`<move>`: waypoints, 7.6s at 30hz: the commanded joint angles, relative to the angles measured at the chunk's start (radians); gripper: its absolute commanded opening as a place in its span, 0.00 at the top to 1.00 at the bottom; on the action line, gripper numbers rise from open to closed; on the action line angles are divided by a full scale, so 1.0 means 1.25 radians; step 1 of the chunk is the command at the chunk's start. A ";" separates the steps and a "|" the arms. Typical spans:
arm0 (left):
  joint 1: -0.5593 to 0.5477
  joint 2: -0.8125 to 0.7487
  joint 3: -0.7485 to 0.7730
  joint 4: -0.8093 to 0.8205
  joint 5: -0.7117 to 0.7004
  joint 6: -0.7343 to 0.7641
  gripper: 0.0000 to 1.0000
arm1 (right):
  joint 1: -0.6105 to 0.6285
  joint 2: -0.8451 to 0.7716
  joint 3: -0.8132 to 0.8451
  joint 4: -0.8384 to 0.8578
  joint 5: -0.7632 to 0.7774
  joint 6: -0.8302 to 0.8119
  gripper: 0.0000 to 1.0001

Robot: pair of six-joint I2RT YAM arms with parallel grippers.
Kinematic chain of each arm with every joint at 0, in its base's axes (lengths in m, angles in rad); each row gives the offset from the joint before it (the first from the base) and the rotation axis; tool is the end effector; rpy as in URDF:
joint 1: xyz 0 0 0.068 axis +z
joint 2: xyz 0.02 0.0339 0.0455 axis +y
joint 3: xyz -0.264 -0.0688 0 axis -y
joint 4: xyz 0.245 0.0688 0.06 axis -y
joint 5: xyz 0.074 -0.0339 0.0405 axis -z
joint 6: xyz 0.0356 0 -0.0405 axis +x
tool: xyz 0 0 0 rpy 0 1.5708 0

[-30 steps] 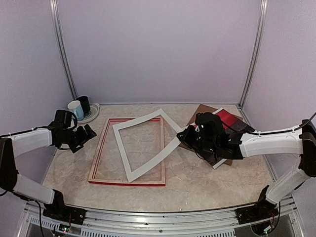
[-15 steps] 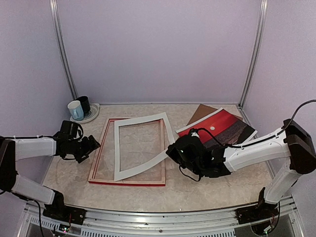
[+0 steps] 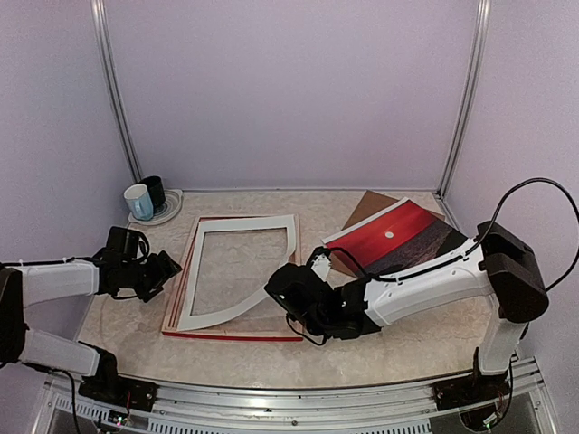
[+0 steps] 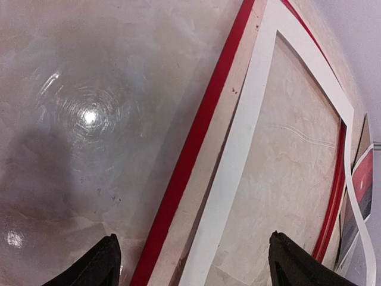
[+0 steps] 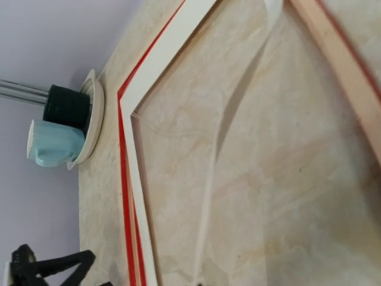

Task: Put the photo into the frame
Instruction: Place the mat board on the glass panel, then pick up the photo from the backboard.

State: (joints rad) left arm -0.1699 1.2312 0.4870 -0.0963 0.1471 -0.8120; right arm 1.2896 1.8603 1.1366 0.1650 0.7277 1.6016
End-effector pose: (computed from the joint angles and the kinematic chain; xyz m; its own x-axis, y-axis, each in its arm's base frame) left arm 0.2217 -0.0433 0.1592 -0.6965 -0.6088 -0.3798 -0.3514 0.7509 -0.5592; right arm 0.1349 0.3815 0.1959 -0.5561 0.7644 -0.3263 0.1643 0.4860 0.8584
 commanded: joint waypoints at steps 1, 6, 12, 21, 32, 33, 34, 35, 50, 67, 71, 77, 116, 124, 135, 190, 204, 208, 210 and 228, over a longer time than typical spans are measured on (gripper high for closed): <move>-0.003 -0.018 -0.010 0.011 0.017 -0.001 0.16 | 0.016 0.057 0.042 -0.044 0.034 0.046 0.99; -0.003 -0.030 -0.017 0.001 0.027 0.005 0.17 | 0.017 0.094 0.080 -0.068 0.041 0.061 0.98; -0.003 -0.035 -0.021 -0.001 0.041 0.008 0.17 | 0.016 0.143 0.158 -0.094 0.017 0.028 0.95; 0.000 -0.027 -0.022 0.008 0.054 0.008 0.17 | 0.016 0.161 0.200 -0.126 -0.058 0.007 0.76; 0.008 -0.015 0.016 0.005 0.061 -0.010 0.16 | 0.016 0.114 0.263 -0.396 -0.133 -0.027 0.38; 0.009 -0.014 0.023 0.004 0.060 -0.012 0.16 | 0.016 0.106 0.263 -0.422 -0.140 -0.027 0.37; 0.010 -0.010 0.030 0.002 0.057 -0.014 0.16 | 0.017 0.100 0.263 -0.446 -0.149 -0.027 0.36; 0.012 -0.007 0.038 0.000 0.054 -0.017 0.16 | 0.016 0.095 0.263 -0.469 -0.159 -0.030 0.35; 0.006 0.037 0.163 -0.003 -0.007 -0.061 0.14 | 0.007 -0.024 0.224 -0.581 -0.174 -0.230 0.15; -0.236 0.118 0.281 -0.011 -0.061 0.011 0.11 | -0.315 -0.343 -0.041 -0.531 -0.236 -0.461 0.02; -0.265 0.135 0.308 -0.010 -0.061 0.041 0.07 | -0.390 -0.436 -0.133 -0.546 -0.243 -0.432 0.01; -0.296 0.172 0.352 -0.017 -0.061 0.065 0.01 | -0.503 -0.566 -0.269 -0.508 -0.294 -0.408 0.01; -0.575 0.505 0.675 -0.029 0.141 0.249 0.01 | -1.023 -0.408 -0.321 -0.428 -0.387 -0.482 0.01; -0.592 0.511 0.675 -0.030 0.145 0.257 0.01 | -1.103 -0.291 -0.260 -0.385 -0.390 -0.517 0.01; -0.593 0.472 0.631 -0.012 0.143 0.270 0.01 | -1.122 -0.167 -0.161 -0.315 -0.386 -0.555 0.01; -0.566 0.299 0.498 0.000 0.131 0.260 0.02 | -1.201 -0.044 -0.378 0.299 -0.611 -0.556 0.72; -0.568 0.302 0.497 0.002 0.135 0.254 0.02 | -1.224 -0.020 -0.384 0.369 -0.702 -0.573 1.00; -0.568 0.302 0.501 0.002 0.138 0.254 0.02 | -1.224 -0.038 -0.406 0.409 -0.730 -0.565 1.00; -0.568 0.300 0.502 0.002 0.139 0.254 0.02 | -1.225 -0.059 -0.420 0.431 -0.755 -0.551 1.00; -0.650 0.332 0.613 0.012 -0.011 0.442 0.01 | -1.192 -0.432 -0.449 0.148 -0.844 -0.533 0.91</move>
State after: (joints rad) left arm -0.9646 1.6264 1.1995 -0.1112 0.1944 -0.3351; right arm -0.2115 1.3487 0.5583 0.5510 -0.3225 0.9611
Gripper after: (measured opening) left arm 0.988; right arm 0.010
